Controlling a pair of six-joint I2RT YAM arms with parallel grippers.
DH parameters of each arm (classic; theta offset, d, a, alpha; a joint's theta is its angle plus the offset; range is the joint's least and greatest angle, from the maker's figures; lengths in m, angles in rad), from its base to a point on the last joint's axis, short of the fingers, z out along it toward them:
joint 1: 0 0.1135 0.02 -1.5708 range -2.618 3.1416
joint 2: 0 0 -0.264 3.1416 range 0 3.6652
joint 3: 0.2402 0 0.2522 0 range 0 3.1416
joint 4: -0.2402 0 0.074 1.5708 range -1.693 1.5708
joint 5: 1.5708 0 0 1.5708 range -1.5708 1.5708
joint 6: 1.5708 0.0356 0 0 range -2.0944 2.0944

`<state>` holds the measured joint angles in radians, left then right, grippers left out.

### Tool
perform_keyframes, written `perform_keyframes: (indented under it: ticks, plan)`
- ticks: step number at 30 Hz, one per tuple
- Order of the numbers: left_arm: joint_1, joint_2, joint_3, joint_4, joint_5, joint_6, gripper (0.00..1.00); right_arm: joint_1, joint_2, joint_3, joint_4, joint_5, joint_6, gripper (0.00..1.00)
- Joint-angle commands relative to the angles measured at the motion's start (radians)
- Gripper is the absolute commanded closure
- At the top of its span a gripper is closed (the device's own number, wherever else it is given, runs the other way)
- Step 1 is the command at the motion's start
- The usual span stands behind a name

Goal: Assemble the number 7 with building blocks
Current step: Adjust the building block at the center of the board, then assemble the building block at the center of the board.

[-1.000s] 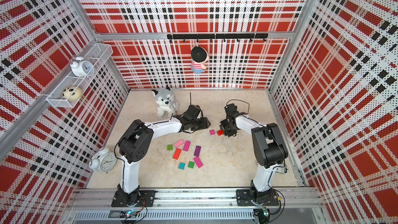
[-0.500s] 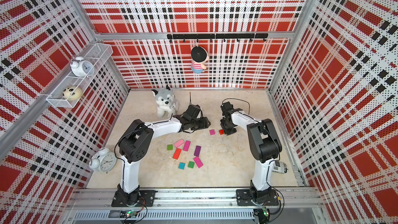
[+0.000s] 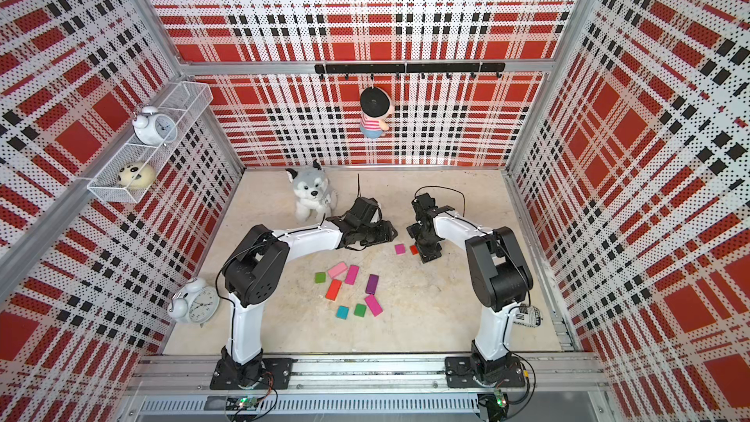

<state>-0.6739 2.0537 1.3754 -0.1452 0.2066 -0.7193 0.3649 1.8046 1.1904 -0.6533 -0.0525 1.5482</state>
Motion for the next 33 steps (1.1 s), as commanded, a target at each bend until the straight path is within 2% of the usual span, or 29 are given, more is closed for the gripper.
perform_keyframes:
  ticks: [1, 3, 5, 7, 9, 11, 12, 13, 14, 17, 21, 26, 33]
  plan:
    - [-0.001, -0.033, 0.010, 0.002, 0.016, -0.009, 0.41, 0.007, -0.188, -0.039, 0.045, 0.056, -0.178, 0.15]
    - [-0.006, -0.040, 0.006, 0.008, 0.046, -0.008, 0.44, 0.002, -0.283, -0.079, 0.146, 0.108, -0.394, 0.18]
    - [-0.009, -0.033, -0.002, 0.021, 0.093, -0.009, 0.48, -0.024, -0.350, -0.127, 0.239, 0.100, -0.607, 0.20]
    - [-0.013, -0.017, -0.012, 0.029, 0.140, -0.006, 0.52, -0.091, -0.379, -0.205, 0.374, -0.026, -0.802, 0.25]
    - [-0.015, -0.001, -0.025, 0.036, 0.177, -0.020, 0.55, -0.167, -0.351, -0.241, 0.437, -0.178, -0.906, 0.32]
    - [-0.022, 0.005, -0.033, 0.047, 0.200, -0.034, 0.57, -0.223, -0.273, -0.246, 0.448, -0.204, -0.921, 0.33]
    - [-0.027, 0.006, -0.033, 0.048, 0.204, -0.041, 0.57, -0.238, -0.237, -0.242, 0.444, -0.330, -1.025, 0.47]
    - [-0.031, 0.004, -0.036, 0.049, 0.202, -0.053, 0.58, -0.249, -0.200, -0.236, 0.448, -0.377, -1.065, 0.54]
    - [-0.035, 0.001, -0.042, 0.048, 0.195, -0.067, 0.58, -0.250, -0.176, -0.232, 0.450, -0.374, -1.091, 0.59]
    - [-0.045, -0.014, -0.065, 0.049, 0.161, -0.099, 0.58, -0.251, -0.146, -0.255, 0.515, -0.363, -1.163, 0.57]
    - [-0.052, -0.007, -0.073, 0.068, 0.144, -0.135, 0.59, -0.253, -0.080, -0.232, 0.526, -0.431, -1.218, 0.61]
    - [-0.049, 0.015, -0.058, 0.081, 0.142, -0.161, 0.61, -0.253, -0.060, -0.267, 0.562, -0.430, -1.217, 0.66]
    - [-0.039, 0.031, -0.042, 0.084, 0.132, -0.169, 0.61, -0.252, -0.074, -0.336, 0.581, -0.439, -1.214, 0.67]
